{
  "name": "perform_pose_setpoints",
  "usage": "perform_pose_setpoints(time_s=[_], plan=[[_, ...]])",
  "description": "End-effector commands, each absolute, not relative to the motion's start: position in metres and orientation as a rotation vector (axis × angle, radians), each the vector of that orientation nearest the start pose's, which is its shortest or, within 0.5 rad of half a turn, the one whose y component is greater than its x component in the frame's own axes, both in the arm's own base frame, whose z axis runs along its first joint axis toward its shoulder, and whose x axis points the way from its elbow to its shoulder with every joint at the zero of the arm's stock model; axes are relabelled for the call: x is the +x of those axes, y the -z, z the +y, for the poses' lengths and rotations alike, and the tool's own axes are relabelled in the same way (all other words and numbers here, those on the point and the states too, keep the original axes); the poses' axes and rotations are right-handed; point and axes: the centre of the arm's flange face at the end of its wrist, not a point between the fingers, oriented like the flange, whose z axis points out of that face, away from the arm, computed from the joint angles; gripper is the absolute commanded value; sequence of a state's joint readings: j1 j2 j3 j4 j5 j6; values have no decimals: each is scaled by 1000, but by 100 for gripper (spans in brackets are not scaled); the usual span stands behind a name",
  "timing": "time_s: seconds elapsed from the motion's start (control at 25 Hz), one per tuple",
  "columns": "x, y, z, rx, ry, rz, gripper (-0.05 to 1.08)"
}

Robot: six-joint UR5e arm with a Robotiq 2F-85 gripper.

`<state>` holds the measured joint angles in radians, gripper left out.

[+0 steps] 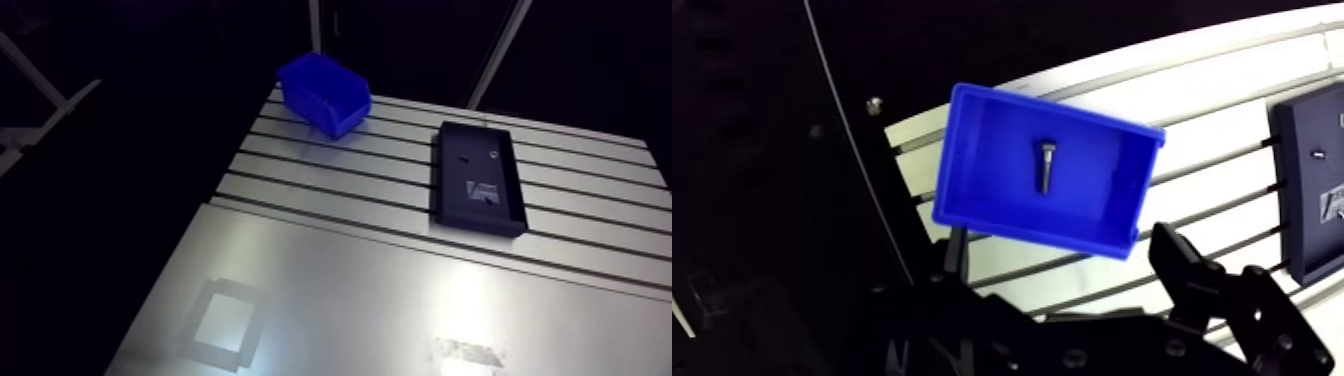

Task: Pick up the M10 bolt from the tray and put it into the blue bin.

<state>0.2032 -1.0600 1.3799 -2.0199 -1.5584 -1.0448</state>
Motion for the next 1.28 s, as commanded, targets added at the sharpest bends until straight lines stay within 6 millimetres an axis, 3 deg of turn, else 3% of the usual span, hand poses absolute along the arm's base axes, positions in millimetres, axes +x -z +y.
perform_pose_setpoints(time_s=[0.04,0.28,0.48,0.72,0.96,1.28], plan=[[-638,-367,-269,434,87,3247,2],[-612,-409,-261,262,36,3205,2],[-592,-432,-242,160,-43,3165,2],[-577,-461,-195,104,-63,3135,2],[-566,-483,-125,77,-62,3077,2],[-560,-502,-89,-62,-53,3084,2]])
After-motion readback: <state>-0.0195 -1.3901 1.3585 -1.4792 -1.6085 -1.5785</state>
